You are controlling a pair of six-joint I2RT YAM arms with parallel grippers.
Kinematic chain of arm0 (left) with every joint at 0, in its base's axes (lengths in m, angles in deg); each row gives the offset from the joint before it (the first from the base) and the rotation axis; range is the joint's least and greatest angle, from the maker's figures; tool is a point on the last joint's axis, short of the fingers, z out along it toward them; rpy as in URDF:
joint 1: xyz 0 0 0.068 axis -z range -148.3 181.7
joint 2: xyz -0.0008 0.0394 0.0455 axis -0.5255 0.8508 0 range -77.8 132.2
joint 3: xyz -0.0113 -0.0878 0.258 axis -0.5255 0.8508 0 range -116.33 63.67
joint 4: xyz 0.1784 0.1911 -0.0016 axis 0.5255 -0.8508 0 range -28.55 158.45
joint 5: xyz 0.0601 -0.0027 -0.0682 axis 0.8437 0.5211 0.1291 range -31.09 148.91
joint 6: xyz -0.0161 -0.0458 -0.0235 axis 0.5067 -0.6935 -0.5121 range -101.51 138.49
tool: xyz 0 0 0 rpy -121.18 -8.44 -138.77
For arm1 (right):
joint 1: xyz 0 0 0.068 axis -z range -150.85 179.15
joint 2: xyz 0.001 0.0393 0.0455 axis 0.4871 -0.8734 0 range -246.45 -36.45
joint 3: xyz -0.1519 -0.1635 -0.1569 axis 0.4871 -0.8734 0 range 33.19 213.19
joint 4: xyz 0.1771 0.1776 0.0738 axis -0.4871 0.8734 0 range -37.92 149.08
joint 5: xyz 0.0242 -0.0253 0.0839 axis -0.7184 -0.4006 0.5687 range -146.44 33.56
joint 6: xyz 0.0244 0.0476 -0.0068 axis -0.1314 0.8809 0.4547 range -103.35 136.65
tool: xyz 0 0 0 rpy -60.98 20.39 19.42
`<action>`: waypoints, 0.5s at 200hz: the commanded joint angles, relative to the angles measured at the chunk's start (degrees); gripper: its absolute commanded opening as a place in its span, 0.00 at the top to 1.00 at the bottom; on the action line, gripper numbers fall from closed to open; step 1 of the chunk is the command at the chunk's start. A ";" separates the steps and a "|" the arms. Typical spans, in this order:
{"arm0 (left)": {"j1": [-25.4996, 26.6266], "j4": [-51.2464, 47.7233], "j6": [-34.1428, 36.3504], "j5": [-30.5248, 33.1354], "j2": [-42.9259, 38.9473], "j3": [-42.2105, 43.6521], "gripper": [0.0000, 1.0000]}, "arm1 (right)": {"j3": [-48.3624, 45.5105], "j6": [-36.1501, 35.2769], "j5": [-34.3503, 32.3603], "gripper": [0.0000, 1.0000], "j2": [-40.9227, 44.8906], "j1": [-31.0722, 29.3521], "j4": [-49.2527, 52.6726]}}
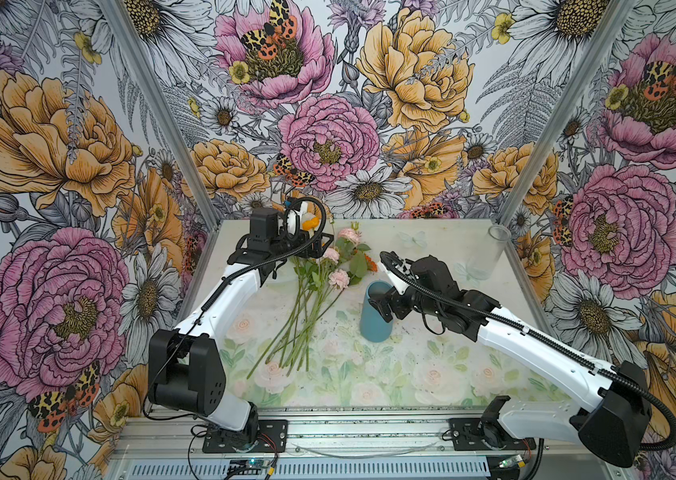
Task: Arrange the flowers into the vase
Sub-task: 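Open the right gripper and withdraw while the left gripper lowers to the stems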
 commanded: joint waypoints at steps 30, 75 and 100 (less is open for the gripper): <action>5.09 -2.99 6.96 20.28 -5.79 1.28 0.01 | 8.60 -1.79 3.59 0.00 6.07 2.06 -0.89; 11.71 -23.65 1.26 34.02 -11.15 1.39 0.14 | 8.86 1.23 2.57 0.00 9.10 8.34 -0.67; 12.55 -26.59 -6.36 31.90 -15.81 10.39 0.30 | 7.29 1.47 7.43 0.00 10.00 9.08 -0.92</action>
